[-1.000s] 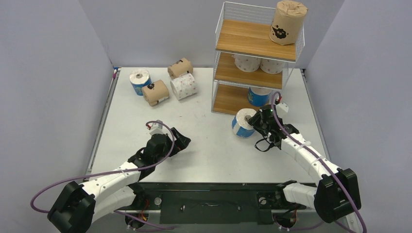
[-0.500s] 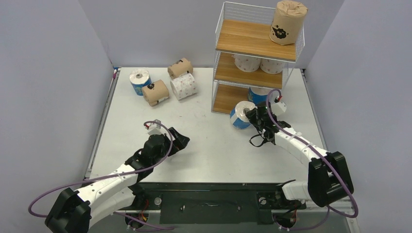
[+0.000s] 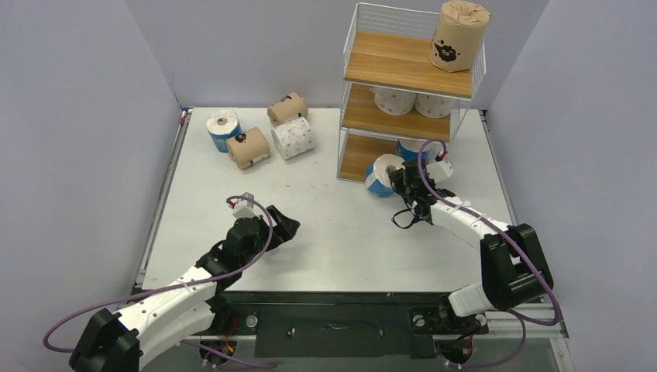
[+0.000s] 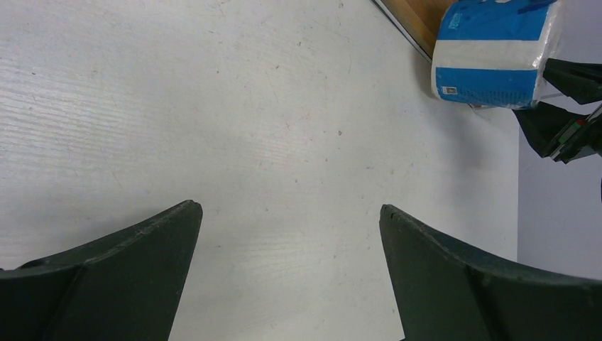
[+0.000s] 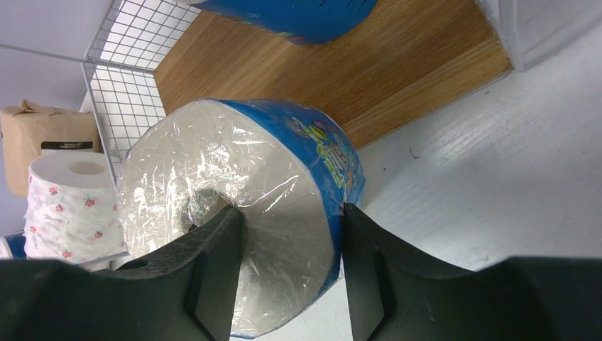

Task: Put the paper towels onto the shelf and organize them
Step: Place the paper towel on the shelf, then adjust the paper towel on the shelf, then pick up the paper towel from the center of the board.

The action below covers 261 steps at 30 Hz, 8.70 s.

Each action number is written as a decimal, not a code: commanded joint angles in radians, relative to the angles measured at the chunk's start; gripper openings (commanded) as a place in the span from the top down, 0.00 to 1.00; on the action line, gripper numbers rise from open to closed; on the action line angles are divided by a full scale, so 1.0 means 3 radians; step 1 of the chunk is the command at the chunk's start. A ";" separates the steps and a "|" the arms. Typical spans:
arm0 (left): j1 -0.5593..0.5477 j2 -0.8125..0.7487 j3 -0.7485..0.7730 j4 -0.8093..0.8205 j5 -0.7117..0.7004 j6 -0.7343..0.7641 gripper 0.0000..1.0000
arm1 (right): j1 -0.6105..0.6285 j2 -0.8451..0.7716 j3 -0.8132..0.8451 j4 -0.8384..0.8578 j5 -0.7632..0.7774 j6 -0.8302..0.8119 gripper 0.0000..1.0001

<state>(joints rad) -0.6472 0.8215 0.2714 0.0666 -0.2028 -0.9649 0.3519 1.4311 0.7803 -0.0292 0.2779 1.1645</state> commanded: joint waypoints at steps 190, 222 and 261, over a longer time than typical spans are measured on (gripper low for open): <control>-0.0061 -0.0142 0.0047 -0.0134 -0.0349 0.0220 0.03 | 0.0041 0.2212 0.0115 0.4134 -0.0198 0.1238 1.00; -0.0061 -0.0183 0.0072 -0.0211 -0.0404 0.0182 0.03 | 0.0044 0.1907 -0.0151 0.4319 -0.0522 0.0977 0.95; 0.2074 0.2112 0.3278 -0.1174 -0.0482 0.0302 0.04 | 0.1521 -0.1143 -0.0799 -0.0289 0.0502 -0.1613 0.43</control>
<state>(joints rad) -0.0990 1.3460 1.1069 -0.2367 -0.3164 -0.9272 0.8051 1.1107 0.5232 -0.0662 0.3027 0.6437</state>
